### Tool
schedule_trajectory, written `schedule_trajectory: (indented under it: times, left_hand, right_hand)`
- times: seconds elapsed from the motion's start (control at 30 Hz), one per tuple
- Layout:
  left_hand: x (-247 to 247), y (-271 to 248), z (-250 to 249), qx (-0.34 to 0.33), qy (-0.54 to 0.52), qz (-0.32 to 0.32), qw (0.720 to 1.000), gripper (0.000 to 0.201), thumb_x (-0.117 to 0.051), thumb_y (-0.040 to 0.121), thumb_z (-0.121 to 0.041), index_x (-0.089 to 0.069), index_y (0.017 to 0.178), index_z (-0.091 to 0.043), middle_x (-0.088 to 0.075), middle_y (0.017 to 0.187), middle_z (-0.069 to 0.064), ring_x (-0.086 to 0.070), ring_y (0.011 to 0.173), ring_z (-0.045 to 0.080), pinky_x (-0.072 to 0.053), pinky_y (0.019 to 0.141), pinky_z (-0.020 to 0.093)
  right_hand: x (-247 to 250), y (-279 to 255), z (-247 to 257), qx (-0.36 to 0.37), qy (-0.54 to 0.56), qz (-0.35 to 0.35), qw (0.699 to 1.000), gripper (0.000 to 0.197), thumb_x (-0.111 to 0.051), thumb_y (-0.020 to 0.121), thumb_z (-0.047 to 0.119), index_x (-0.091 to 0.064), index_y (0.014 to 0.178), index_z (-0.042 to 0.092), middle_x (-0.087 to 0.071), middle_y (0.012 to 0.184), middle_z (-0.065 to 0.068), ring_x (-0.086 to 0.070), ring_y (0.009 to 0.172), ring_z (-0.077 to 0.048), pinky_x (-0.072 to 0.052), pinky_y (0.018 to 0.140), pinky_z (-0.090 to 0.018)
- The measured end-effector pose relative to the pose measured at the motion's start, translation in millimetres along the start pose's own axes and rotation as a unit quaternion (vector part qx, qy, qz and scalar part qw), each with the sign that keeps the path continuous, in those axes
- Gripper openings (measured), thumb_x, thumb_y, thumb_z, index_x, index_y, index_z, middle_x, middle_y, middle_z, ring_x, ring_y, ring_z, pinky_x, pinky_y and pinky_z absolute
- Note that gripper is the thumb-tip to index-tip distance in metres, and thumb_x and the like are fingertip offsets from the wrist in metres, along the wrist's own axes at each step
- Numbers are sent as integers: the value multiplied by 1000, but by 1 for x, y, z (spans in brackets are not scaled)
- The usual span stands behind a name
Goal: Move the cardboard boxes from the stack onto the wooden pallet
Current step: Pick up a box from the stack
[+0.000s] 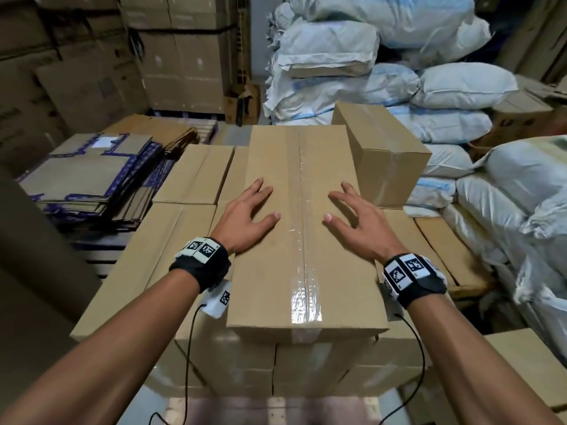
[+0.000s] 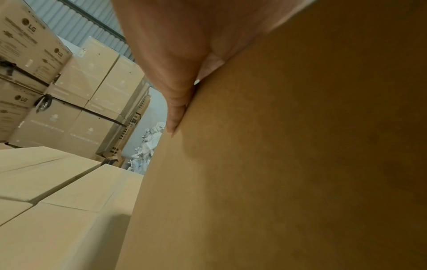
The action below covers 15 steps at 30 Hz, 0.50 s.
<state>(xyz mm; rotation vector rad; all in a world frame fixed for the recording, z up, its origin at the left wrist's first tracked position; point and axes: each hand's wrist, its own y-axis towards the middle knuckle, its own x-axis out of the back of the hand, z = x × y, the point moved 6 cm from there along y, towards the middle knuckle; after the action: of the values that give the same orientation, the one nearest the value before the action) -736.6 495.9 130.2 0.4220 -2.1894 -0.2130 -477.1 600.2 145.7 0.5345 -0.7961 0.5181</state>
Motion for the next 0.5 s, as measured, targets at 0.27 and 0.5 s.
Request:
schedule_trajectory:
  times: [0.27, 0.5]
  left_hand:
    - [-1, 90, 43, 0, -19, 16, 1000, 69, -68, 95, -51, -47, 157, -28, -23, 171, -13, -28, 154, 6, -21, 126, 28]
    - [-16, 126, 74, -4, -48, 31, 998, 68, -69, 95, -51, -49, 155, -27, -24, 170, -13, -29, 153, 7, -20, 123, 24]
  right_hand:
    - [-11, 78, -16, 12, 26, 14, 1000, 58, -68, 92, 61, -54, 145, 46, -24, 170, 19, -25, 156, -3, -27, 127, -50]
    - [-23, 114, -30, -11, 16, 6, 1000, 56, -71, 92, 56, -55, 145, 44, -26, 170, 17, -26, 155, -2, -25, 127, -45]
